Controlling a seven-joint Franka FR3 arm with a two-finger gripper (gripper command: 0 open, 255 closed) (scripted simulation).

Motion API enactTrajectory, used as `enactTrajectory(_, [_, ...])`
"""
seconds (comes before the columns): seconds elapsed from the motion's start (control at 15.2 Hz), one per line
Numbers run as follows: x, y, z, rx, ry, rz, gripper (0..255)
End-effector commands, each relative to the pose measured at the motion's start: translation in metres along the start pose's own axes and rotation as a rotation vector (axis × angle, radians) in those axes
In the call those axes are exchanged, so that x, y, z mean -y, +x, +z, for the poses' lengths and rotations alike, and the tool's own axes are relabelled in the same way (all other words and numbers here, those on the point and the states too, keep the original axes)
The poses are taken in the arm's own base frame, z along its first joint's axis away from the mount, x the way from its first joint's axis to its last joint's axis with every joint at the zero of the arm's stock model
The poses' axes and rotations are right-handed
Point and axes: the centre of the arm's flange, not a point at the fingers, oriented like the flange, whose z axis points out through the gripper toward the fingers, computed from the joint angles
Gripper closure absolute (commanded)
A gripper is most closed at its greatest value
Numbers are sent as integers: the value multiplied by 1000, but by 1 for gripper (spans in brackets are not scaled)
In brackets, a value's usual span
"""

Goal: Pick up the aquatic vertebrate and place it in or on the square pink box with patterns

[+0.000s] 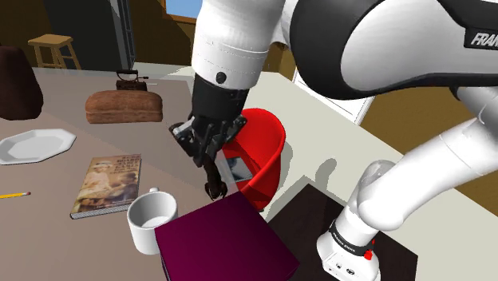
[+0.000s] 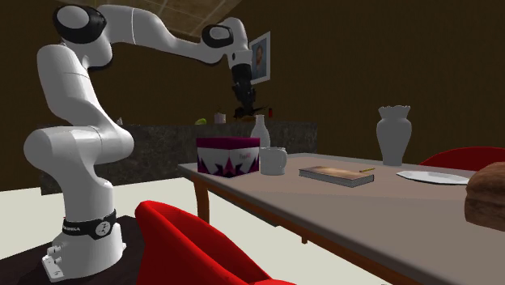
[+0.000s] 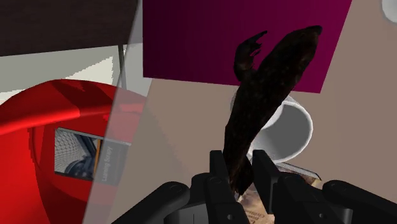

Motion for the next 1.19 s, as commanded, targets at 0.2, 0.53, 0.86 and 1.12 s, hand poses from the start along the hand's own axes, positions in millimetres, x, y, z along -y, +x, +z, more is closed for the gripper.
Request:
enactTrajectory(0.2, [16, -64, -12, 1, 0, 1, 255])
enactTrajectory(0.53, [26, -110, -18, 1, 0, 1, 255])
enactTrajectory(0.86, [26, -116, 8, 1, 0, 1, 255])
enactTrajectory(1.12, [26, -120, 29, 1, 0, 1, 255])
